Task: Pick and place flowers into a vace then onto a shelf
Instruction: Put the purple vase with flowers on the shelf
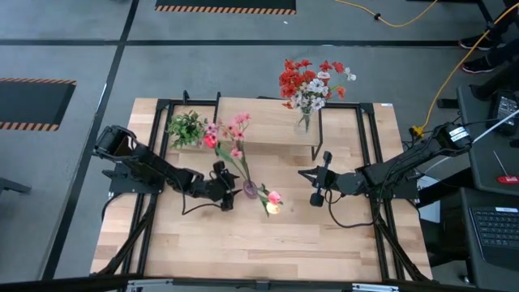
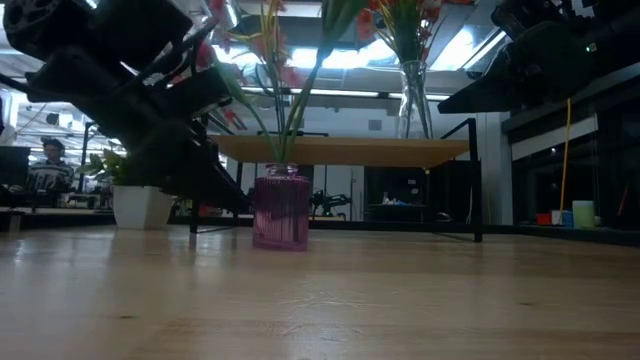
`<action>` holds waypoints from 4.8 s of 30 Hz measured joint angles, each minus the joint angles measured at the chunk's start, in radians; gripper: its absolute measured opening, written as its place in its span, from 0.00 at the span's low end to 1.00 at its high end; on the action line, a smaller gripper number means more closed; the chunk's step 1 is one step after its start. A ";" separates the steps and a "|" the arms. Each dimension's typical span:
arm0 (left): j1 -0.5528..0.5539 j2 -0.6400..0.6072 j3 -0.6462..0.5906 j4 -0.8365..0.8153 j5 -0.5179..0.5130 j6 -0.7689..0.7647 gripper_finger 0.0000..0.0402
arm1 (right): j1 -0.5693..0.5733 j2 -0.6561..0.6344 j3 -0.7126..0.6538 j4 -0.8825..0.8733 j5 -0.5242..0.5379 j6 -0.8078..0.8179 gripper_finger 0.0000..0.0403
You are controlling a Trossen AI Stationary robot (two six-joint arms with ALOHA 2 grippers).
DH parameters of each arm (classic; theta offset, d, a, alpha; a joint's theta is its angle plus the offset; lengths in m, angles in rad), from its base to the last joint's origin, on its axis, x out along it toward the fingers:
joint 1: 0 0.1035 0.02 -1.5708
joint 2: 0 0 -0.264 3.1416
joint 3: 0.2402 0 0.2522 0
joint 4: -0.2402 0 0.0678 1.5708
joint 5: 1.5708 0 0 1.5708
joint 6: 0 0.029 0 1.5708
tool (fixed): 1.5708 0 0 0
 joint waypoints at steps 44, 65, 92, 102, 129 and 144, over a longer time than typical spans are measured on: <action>-0.033 0.000 0.000 0.255 0.280 0.042 0.56 | 0.000 0.000 0.000 0.005 0.000 0.004 0.04; -0.025 0.021 0.001 0.128 0.217 0.030 0.56 | 0.000 0.000 0.000 0.004 0.000 0.004 0.04; 0.110 0.123 0.001 0.336 0.374 0.190 0.56 | 0.000 0.000 0.000 0.003 0.000 0.004 0.04; 0.090 0.123 0.001 0.428 0.511 0.159 0.56 | 0.000 0.000 0.000 0.003 0.000 0.003 0.04; 0.069 0.123 0.001 0.432 0.387 0.126 0.57 | 0.000 0.000 0.000 0.004 0.000 0.004 0.04; 0.108 0.123 0.001 0.405 0.498 0.181 0.57 | 0.000 0.000 0.000 0.004 0.000 0.004 0.04</action>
